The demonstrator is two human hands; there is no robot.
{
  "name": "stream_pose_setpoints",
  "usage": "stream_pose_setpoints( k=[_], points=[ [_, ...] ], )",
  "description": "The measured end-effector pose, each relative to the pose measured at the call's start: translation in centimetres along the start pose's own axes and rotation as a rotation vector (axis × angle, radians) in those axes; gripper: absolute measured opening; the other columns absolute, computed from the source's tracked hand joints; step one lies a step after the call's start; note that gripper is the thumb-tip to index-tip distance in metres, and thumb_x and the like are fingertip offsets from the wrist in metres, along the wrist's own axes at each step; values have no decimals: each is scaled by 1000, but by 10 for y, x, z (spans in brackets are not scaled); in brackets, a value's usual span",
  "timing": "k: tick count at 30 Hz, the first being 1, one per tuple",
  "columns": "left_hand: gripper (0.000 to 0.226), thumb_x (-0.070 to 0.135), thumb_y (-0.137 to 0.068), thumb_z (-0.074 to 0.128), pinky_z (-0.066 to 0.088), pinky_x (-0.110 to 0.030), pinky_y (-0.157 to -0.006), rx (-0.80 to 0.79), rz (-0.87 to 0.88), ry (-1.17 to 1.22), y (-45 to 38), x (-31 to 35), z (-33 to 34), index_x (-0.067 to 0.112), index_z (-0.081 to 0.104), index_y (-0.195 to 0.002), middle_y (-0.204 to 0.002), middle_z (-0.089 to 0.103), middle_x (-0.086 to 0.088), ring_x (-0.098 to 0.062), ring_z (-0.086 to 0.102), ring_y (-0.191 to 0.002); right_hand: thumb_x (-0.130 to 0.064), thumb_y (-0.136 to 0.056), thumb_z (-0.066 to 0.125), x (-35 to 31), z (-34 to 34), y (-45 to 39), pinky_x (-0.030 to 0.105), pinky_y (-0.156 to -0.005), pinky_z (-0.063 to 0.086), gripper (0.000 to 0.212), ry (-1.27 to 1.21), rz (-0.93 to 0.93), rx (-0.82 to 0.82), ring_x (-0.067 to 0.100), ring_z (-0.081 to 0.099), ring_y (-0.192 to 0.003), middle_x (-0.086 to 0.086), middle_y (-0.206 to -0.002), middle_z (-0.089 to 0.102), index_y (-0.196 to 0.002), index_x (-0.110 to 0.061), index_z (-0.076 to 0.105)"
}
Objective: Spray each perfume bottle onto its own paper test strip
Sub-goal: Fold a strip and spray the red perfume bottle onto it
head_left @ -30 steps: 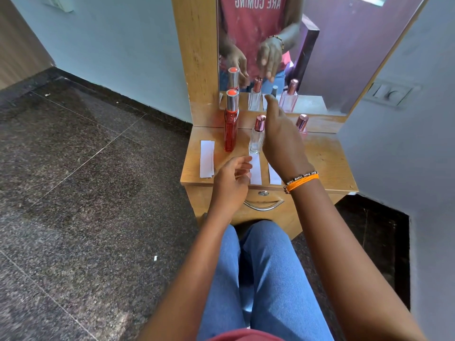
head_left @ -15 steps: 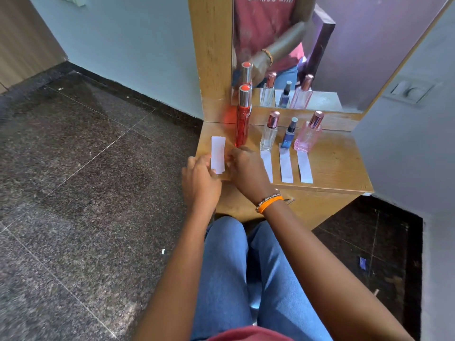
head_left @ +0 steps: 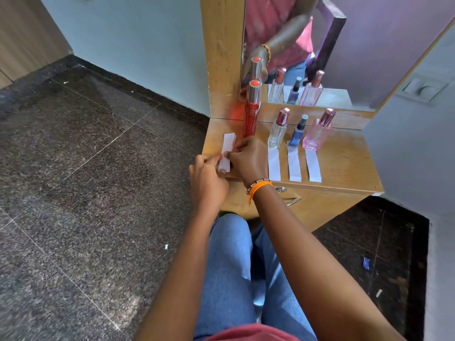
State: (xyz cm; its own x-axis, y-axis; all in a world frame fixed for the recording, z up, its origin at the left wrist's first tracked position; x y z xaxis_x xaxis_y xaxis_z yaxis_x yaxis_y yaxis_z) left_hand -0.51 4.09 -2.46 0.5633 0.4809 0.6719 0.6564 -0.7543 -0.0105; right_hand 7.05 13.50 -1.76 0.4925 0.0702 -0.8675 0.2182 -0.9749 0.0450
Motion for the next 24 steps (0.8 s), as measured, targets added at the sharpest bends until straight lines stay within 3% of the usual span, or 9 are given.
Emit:
stream_pose_setpoints(
  k=[4,10,16,24],
  points=[
    [42,12,-91,53,31,-26,-81,5,-15,6,1,0,0,24,51,-132,-124,45,-4,-24,39,-114,-15,-70,79,-1,-1,2,22,-58,36,17,-28,39,51,19,60,-78,8,-88,71,-80,-8,67],
    [41,17,-90,56,37,-32,-87,19,-25,38,2,1,1,21,51,-131,-123,45,-4,-25,39,-113,-16,-73,77,0,-3,0,9,-52,32,12,-47,76,24,12,60,-78,5,-91,73,-82,-9,72],
    [42,19,-90,56,41,-37,-92,26,-26,46,3,1,1,20,50,-132,-124,45,-3,-25,38,-114,-14,-76,75,-1,-4,-1,21,-66,39,15,-12,54,10,18,65,-89,8,-97,73,-89,-7,73],
    [42,18,-90,58,41,-37,-89,48,-5,-12,4,2,3,20,51,-131,-127,44,-3,-26,39,-115,-10,-82,67,-10,-12,-1,24,-67,38,7,128,-72,19,25,63,-89,10,-93,72,-87,-7,71]
  ],
)
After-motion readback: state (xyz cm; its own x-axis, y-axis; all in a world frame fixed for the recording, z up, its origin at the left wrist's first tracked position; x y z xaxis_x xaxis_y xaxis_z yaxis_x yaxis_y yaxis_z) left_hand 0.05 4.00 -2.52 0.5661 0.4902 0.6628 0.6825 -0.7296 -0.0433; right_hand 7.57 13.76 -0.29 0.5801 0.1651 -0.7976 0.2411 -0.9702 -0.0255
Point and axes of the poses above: each hand's wrist, its own y-axis away from the middle knuckle, its own z-axis out of the palm, x = y × z, the point moved 5 cm from there along -y, towards the middle knuckle
